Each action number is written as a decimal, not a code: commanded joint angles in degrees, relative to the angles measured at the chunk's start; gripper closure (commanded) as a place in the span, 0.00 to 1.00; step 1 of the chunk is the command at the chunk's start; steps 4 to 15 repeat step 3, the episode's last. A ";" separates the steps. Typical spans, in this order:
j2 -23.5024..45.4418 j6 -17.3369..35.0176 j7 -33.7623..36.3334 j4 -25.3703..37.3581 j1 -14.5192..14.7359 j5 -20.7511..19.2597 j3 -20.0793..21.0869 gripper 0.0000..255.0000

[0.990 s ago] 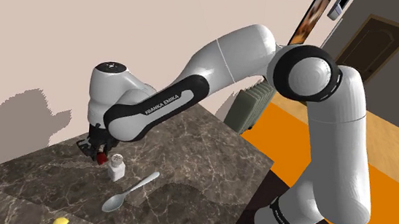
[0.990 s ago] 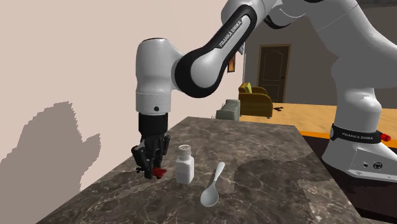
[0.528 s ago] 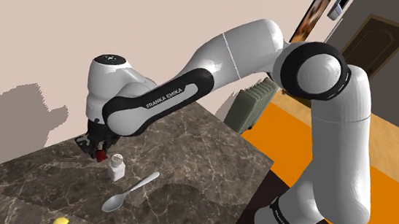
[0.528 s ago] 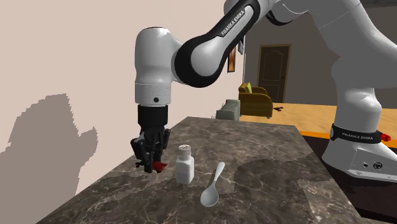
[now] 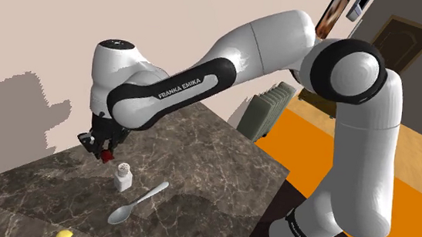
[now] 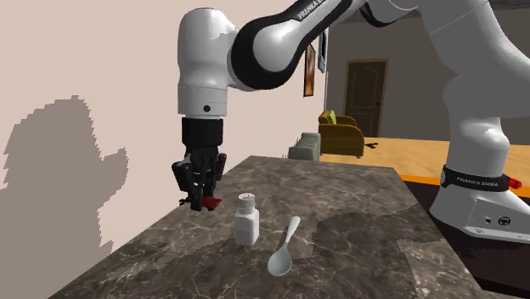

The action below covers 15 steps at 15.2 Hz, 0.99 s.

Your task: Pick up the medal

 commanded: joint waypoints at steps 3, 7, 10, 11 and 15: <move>-0.92 -1.23 -0.23 0.33 -0.22 0.44 0.32 1.00; -0.92 -1.23 -0.23 0.33 -0.22 0.44 0.32 1.00; -0.92 -1.23 -0.23 0.33 -0.22 0.44 0.32 1.00; -0.92 -1.23 -0.23 0.33 -0.22 0.44 0.32 1.00; -0.92 -1.23 -0.23 0.33 -0.22 0.44 0.32 1.00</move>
